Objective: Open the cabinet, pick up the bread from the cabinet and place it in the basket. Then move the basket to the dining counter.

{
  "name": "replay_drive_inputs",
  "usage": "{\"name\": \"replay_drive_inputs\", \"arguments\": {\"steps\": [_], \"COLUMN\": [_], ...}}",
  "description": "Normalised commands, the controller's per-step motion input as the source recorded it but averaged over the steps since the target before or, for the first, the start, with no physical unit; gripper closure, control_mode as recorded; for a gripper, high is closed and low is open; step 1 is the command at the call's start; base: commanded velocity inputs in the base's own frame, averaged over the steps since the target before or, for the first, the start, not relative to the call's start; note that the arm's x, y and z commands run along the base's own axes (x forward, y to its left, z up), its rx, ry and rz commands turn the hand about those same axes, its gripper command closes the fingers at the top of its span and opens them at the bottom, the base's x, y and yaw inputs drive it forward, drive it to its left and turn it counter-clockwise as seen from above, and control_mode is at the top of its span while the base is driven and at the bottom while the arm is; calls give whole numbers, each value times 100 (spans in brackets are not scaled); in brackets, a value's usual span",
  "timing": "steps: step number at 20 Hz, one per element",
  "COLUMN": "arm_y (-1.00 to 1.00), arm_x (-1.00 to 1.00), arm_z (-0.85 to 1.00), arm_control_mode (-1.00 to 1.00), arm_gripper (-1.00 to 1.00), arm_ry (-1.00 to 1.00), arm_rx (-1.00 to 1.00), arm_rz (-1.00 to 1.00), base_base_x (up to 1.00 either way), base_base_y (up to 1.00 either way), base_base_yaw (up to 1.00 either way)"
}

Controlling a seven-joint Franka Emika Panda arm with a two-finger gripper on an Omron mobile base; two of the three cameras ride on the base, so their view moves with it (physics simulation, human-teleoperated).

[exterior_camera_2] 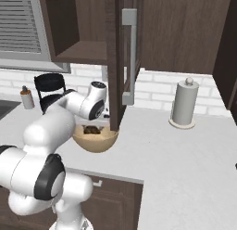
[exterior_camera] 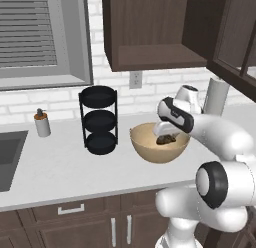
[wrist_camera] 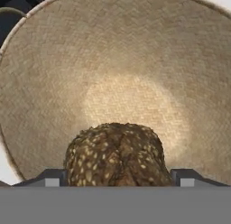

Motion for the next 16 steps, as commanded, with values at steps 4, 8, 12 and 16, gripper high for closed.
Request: {"name": "replay_drive_inputs", "arguments": {"steps": [4, 8, 12, 16], "arm_y": [-5, -6, -1, 0], "arm_x": [26, 25, 26, 39], "arm_z": [-43, -23, -23, -29], "arm_control_mode": [-100, -100, -100, -100], "arm_gripper": [100, 100, 100, 100], "arm_ry": [5, 0, 0, 0], "arm_rx": [0, 0, 0, 0], "arm_rz": [0, 0, 0, 0], "base_base_x": [0, 0, 0, 0], "base_base_y": [0, 0, 0, 0], "base_base_yaw": [0, 0, 0, 0]}}
